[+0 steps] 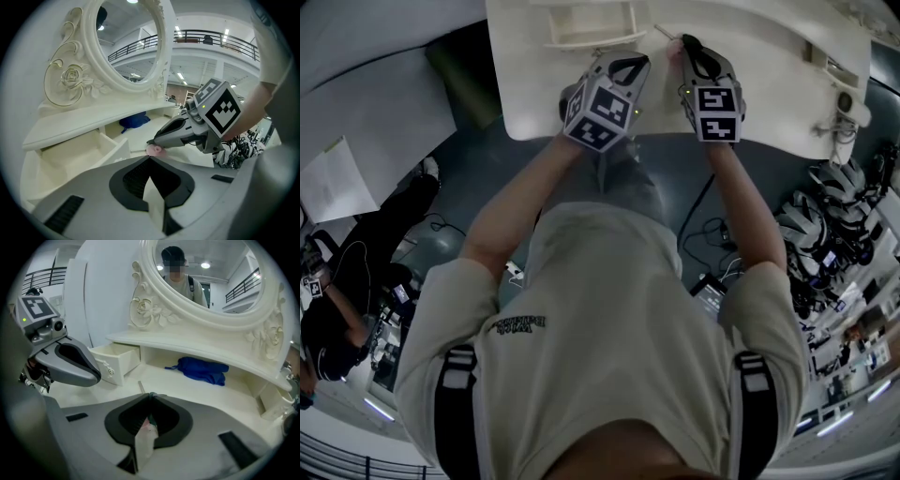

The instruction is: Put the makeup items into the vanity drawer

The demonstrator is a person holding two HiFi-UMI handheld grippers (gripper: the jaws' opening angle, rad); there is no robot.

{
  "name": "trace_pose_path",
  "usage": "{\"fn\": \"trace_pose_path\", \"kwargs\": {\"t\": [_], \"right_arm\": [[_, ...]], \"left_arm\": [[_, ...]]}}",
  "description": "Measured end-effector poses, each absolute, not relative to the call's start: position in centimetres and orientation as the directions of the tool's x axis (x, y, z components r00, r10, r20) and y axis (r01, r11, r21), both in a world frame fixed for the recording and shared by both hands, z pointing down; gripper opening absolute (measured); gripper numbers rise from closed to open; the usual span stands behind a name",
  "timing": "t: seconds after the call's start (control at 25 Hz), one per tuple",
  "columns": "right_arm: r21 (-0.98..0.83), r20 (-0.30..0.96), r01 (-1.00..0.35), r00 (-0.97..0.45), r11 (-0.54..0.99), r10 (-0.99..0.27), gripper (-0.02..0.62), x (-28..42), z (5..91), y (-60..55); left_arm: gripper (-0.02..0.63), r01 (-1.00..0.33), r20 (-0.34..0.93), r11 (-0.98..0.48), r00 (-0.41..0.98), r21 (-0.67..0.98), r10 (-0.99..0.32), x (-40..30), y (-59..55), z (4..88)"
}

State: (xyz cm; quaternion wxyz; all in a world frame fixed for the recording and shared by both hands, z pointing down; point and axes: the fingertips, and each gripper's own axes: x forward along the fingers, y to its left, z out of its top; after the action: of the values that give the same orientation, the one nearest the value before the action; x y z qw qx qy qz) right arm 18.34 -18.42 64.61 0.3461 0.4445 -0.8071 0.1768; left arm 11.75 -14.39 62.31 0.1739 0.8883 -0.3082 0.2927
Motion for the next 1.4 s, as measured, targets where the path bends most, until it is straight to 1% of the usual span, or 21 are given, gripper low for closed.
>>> {"fn": "trace_pose_path", "kwargs": {"t": [0.24, 0.4, 0.52, 0.96, 1.24, 1.4], "right_arm": [[0.028, 0.688, -0.839, -0.378, 0.543, -0.62, 0.021, 18.2, 62.7, -18.6], [0.026, 0.645, -0.837, -0.403, 0.546, -0.649, 0.021, 17.3, 59.4, -18.6], [-0.009, 0.609, -0.842, -0.432, 0.539, -0.665, 0.021, 16.4, 56.1, -18.0], [-0.003, 0.354, -0.822, -0.534, 0.57, -0.768, 0.021, 12.0, 39.6, -16.8], [0.001, 0.217, -0.801, -0.585, 0.599, -0.782, 0.02, 10.2, 31.6, -13.7], [-0.003, 0.156, -0.79, -0.606, 0.613, -0.78, 0.02, 8.8, 28.5, -11.7]], "left_arm": [[0.015, -0.654, 0.613, -0.748, 0.638, 0.112, -0.466, 11.7, -14.2, 61.2], [0.015, -0.666, 0.592, -0.74, 0.636, 0.095, -0.496, 10.9, -14.3, 59.0], [0.015, -0.692, 0.572, -0.715, 0.627, 0.098, -0.529, 9.6, -14.2, 56.8], [0.015, -0.785, 0.434, -0.619, 0.55, -0.023, -0.714, 1.9, -15.1, 44.3], [0.015, -0.822, 0.319, -0.568, 0.528, -0.042, -0.787, -0.6, -13.4, 36.7], [0.015, -0.819, 0.249, -0.566, 0.53, -0.101, -0.811, -1.5, -11.4, 32.9]]}}
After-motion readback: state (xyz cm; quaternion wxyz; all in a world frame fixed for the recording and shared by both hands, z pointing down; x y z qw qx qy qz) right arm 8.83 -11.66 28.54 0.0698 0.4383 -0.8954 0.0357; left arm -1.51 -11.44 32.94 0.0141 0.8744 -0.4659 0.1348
